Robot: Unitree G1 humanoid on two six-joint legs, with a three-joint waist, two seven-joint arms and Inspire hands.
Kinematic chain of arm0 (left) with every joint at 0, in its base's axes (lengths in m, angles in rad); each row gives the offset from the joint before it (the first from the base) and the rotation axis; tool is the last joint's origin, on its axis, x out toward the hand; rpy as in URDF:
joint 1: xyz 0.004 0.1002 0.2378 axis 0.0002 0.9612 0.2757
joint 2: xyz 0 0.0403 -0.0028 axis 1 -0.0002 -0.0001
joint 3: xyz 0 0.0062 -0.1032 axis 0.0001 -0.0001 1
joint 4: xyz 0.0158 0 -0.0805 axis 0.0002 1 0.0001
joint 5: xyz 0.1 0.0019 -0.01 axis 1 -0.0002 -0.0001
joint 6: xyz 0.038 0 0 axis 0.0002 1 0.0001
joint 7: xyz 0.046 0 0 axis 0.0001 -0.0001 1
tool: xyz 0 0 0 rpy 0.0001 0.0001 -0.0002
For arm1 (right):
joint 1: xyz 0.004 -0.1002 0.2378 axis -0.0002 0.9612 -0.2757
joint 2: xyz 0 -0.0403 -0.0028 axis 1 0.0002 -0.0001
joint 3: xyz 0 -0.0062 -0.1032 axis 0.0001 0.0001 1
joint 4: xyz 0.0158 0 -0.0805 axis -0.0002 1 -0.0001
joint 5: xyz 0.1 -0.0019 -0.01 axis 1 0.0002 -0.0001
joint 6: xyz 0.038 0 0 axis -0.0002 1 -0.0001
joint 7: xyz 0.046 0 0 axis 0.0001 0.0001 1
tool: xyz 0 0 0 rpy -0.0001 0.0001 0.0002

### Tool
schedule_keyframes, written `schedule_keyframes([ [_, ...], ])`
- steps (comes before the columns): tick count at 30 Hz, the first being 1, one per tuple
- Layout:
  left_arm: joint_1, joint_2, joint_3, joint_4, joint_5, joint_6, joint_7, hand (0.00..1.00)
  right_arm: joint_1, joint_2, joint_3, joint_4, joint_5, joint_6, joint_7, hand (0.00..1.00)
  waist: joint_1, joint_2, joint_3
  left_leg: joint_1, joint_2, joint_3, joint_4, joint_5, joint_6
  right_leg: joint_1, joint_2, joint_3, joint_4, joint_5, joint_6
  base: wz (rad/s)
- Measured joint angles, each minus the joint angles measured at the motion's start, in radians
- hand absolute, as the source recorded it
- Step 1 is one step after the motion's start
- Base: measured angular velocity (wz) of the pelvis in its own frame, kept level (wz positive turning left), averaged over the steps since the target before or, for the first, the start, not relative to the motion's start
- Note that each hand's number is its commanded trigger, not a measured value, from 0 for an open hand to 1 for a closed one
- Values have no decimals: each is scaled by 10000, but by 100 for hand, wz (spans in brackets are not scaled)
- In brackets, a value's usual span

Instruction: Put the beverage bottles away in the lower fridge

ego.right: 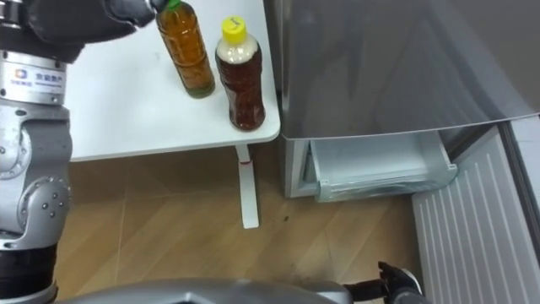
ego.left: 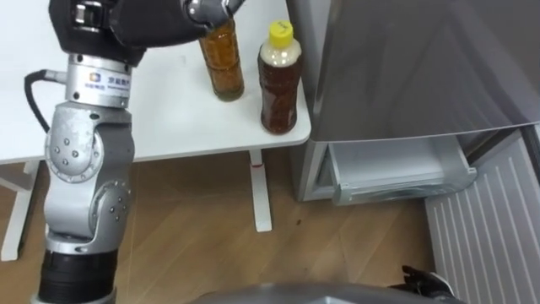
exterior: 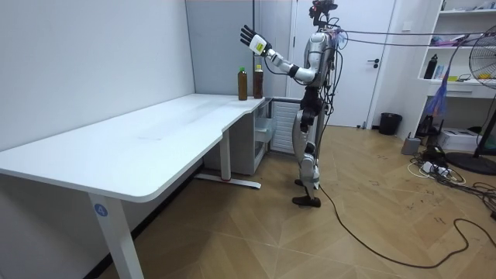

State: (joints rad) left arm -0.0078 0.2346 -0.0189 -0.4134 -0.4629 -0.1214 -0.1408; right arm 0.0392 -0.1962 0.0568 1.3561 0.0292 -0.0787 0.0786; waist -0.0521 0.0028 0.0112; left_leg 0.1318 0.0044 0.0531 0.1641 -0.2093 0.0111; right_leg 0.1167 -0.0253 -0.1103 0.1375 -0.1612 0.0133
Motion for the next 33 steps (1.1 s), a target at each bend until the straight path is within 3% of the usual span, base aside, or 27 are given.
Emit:
schedule_keyframes([
  [10,-3,3,-57,19,-69,520,-1427,0,26,-62,-17,90,-50,169,35,0,-23,61,-36,-54,11,7,7,0,0,-106,19,89,92,1,-3,0],
  [22,70,11,-331,530,-65,727,-1971,0,23,-71,-16,222,-932,489,-359,0,-106,154,37,-3,29,-3,-23,-2,1,-68,81,307,175,-10,-18,-2],
  [33,226,189,-656,886,-71,902,-2405,0,92,-110,115,304,-1782,897,-340,0,-194,211,35,191,26,80,-4,0,-1,-20,99,540,318,-109,-60,-2],
])
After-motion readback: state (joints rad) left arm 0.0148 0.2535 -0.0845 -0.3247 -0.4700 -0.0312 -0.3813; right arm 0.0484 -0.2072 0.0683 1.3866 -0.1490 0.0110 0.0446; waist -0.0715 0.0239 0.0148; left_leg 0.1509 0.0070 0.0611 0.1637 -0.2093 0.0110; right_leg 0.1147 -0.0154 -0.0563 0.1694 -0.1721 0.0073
